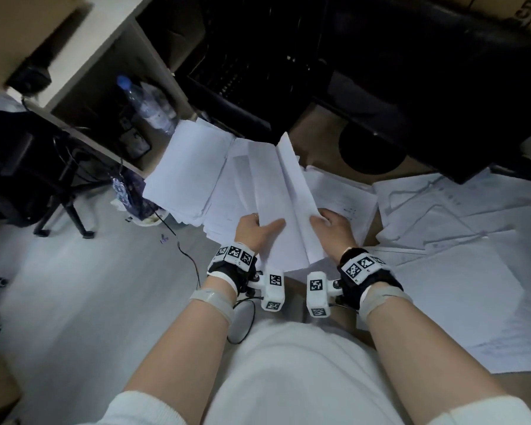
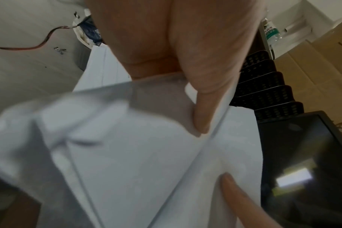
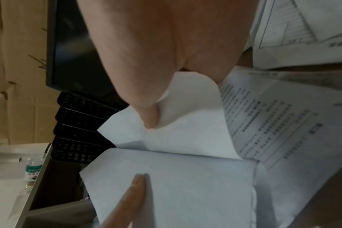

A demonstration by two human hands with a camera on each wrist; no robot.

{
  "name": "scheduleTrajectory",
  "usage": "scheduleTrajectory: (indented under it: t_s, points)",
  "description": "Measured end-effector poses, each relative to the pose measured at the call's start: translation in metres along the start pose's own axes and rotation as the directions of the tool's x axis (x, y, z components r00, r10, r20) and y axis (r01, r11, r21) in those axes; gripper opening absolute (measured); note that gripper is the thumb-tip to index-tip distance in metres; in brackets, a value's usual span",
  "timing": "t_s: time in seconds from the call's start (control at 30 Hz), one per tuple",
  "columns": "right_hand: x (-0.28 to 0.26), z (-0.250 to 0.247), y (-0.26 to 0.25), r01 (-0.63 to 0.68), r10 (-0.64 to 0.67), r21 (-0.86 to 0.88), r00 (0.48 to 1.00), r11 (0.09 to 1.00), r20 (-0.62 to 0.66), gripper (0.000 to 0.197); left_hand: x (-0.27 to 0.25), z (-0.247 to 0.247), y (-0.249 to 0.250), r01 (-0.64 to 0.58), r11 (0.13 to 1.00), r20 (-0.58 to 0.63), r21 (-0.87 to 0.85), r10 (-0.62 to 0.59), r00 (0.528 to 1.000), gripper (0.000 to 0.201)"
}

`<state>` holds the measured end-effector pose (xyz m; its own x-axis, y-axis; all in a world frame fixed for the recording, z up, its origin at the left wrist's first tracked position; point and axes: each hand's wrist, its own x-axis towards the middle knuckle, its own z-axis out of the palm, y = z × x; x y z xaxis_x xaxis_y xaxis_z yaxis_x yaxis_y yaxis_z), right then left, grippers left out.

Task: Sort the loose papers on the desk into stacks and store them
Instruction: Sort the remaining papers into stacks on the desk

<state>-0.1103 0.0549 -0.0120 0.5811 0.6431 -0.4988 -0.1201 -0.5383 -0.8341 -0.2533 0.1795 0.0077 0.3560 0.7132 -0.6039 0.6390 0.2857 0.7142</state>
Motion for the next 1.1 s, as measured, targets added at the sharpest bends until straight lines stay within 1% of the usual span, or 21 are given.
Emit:
scheduleTrajectory:
  t_s: [0.03,0.1,0.17,0.2,0.3,0.4,0.47,0.53,0.57,0.63,0.73,0.77,0.83,0.9,0.97,1.03,1.07,1.1]
  points:
    - [0.003,0.008,-0.003,0.001,-0.001,0.013,1.0,1.0,0.007,0.022,0.004,-0.005,-0.004,0.015,1.0,-0.022,0.016,-0.015,1.0,0.016]
    - [0.009,0.022,-0.009,-0.023,0.023,0.021,1.0,1.0,-0.021,0.022,0.011,-0.015,-0.009,0.048,0.999,-0.097,0.012,-0.047,0.994,0.026]
    - [0.015,0.035,-0.011,-0.073,0.07,-0.037,0.994,0.997,-0.082,0.023,0.02,-0.033,-0.012,0.064,0.998,-0.184,-0.029,-0.068,0.981,0.032]
    - [0.017,0.041,-0.014,-0.096,0.088,-0.074,0.99,0.993,-0.111,0.025,0.025,-0.044,-0.012,0.079,0.996,-0.198,-0.028,-0.083,0.977,0.03]
    - [0.024,0.066,-0.023,-0.151,0.128,-0.157,0.98,0.976,-0.152,0.034,0.041,-0.08,-0.012,0.081,0.996,-0.176,0.04,-0.073,0.982,0.029]
    - [0.033,0.096,-0.035,-0.147,0.114,-0.19,0.978,0.971,-0.174,0.033,0.057,-0.115,-0.017,0.071,0.995,-0.107,0.071,-0.063,0.992,0.03]
    - [0.041,0.115,-0.043,-0.152,0.11,-0.211,0.974,0.966,-0.198,0.031,0.07,-0.138,-0.021,0.069,0.995,-0.091,0.071,-0.062,0.994,0.032]
    - [0.051,0.136,-0.052,-0.177,0.124,-0.234,0.967,0.956,-0.221,0.032,0.084,-0.162,-0.023,0.061,0.996,-0.154,0.066,-0.05,0.987,0.029]
    - [0.056,0.146,-0.056,-0.2,0.143,-0.238,0.961,0.95,-0.239,0.035,0.092,-0.174,-0.024,0.059,0.997,-0.2,0.057,-0.047,0.979,0.026]
    - [0.064,0.165,-0.064,-0.253,0.182,-0.236,0.941,0.938,-0.286,0.04,0.104,-0.199,-0.025,0.054,0.998,-0.291,0.022,-0.046,0.956,0.027]
    - [0.075,0.193,-0.071,-0.305,0.23,-0.192,0.914,0.933,-0.334,0.031,0.118,-0.237,-0.023,0.043,0.999,-0.408,-0.025,-0.049,0.912,0.027]
    - [0.081,0.203,-0.073,-0.306,0.237,-0.177,0.914,0.935,-0.329,0.03,0.121,-0.249,-0.024,0.033,0.999,-0.432,-0.021,-0.039,0.901,0.027]
    - [0.094,0.227,-0.079,-0.299,0.244,-0.168,0.927,0.939,-0.285,0.03,0.127,-0.265,-0.023,0.013,1.0,-0.444,-0.009,-0.016,0.896,0.029]
    - [0.11,0.253,-0.083,-0.288,0.247,-0.172,0.943,0.942,-0.225,0.031,0.131,-0.273,-0.026,0.008,1.0,-0.417,-0.004,-0.009,0.909,0.037]
    - [0.122,0.278,-0.089,-0.285,0.26,-0.159,0.952,0.945,-0.16,0.028,0.135,-0.279,-0.032,0.0,1.0,-0.402,-0.011,-0.004,0.916,0.037]
    - [0.132,0.296,-0.089,-0.305,0.296,-0.115,0.951,0.945,-0.091,0.024,0.137,-0.283,-0.041,-0.003,1.0,-0.397,-0.027,-0.008,0.918,0.048]
    - [0.136,0.301,-0.086,-0.308,0.304,-0.093,0.951,0.947,-0.054,0.021,0.137,-0.285,-0.043,0.0,1.0,-0.386,-0.031,-0.012,0.923,0.05]
    - [0.14,0.304,-0.082,-0.309,0.309,-0.08,0.951,0.948,-0.018,0.017,0.138,-0.285,-0.045,0.009,0.999,-0.358,-0.031,-0.02,0.934,0.047]
